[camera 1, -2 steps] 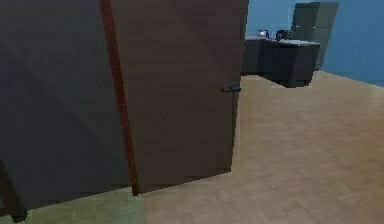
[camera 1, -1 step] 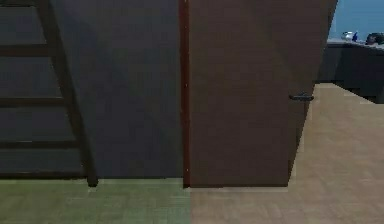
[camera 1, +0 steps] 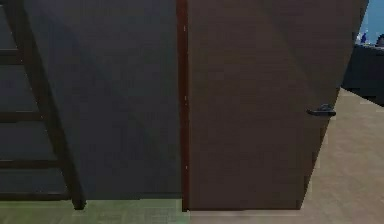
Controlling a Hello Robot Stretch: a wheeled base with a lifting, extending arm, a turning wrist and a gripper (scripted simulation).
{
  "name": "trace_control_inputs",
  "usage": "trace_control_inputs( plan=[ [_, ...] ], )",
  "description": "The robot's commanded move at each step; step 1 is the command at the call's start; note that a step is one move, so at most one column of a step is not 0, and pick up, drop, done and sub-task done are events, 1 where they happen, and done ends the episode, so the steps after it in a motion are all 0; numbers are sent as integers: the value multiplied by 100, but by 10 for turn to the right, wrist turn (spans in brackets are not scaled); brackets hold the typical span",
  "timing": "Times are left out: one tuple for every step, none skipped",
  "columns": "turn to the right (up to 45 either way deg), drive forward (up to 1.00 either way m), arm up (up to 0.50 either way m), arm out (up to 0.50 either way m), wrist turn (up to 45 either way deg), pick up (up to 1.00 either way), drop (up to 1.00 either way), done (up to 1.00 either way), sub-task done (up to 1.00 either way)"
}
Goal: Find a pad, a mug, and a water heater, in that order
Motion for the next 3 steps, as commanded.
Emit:
trace_control_inputs(
  plan=[
    [450, 0, 0, 0, 0, 0, 0, 0, 0],
    [240, 0, 0, 0, 0, 0, 0, 0, 0],
    [0, 100, 0, 0, 0, 0, 0, 0, 0]
  ],
)
